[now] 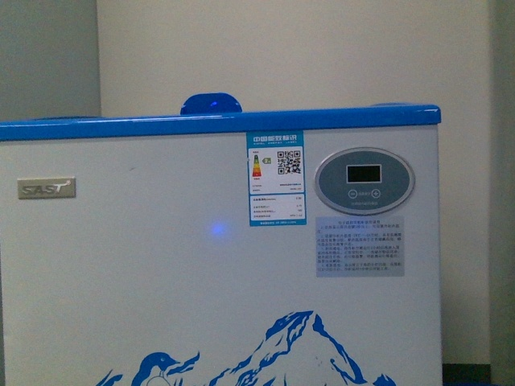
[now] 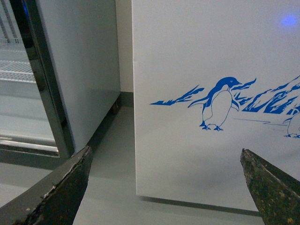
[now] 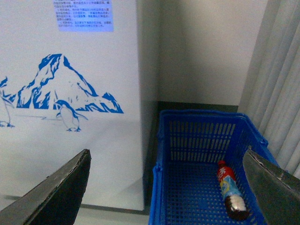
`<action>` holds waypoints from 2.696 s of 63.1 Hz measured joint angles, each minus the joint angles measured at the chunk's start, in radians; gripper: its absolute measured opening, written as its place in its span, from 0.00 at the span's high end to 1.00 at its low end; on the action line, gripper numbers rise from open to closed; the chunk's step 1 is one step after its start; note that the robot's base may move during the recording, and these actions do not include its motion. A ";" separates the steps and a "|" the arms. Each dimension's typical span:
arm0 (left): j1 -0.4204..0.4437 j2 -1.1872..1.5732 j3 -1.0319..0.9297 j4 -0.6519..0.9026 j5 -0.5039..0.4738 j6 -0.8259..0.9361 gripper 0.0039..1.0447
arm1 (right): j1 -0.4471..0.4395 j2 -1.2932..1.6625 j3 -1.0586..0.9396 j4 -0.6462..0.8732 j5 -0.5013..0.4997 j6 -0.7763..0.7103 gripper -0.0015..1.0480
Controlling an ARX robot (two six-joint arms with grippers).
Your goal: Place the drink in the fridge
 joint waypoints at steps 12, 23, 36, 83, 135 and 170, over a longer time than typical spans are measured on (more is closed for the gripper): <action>0.000 0.000 0.000 0.000 0.000 0.000 0.08 | 0.000 0.000 0.000 0.000 0.000 0.000 0.07; 0.000 0.000 0.000 0.000 0.000 0.000 0.08 | 0.000 0.000 0.000 0.000 0.000 0.000 0.07; 0.000 0.000 0.000 0.000 0.000 0.000 0.08 | 0.000 0.000 0.000 0.000 0.000 0.000 0.07; 0.000 0.002 0.000 0.000 0.000 0.000 0.08 | -0.580 0.737 0.264 -0.014 -0.158 -0.029 0.07; 0.000 0.001 0.000 0.000 0.000 0.000 0.08 | -0.440 2.609 1.039 0.642 0.182 -0.187 0.07; 0.000 0.001 0.000 0.000 0.000 0.000 0.08 | -0.427 2.943 1.469 0.488 0.278 -0.173 0.07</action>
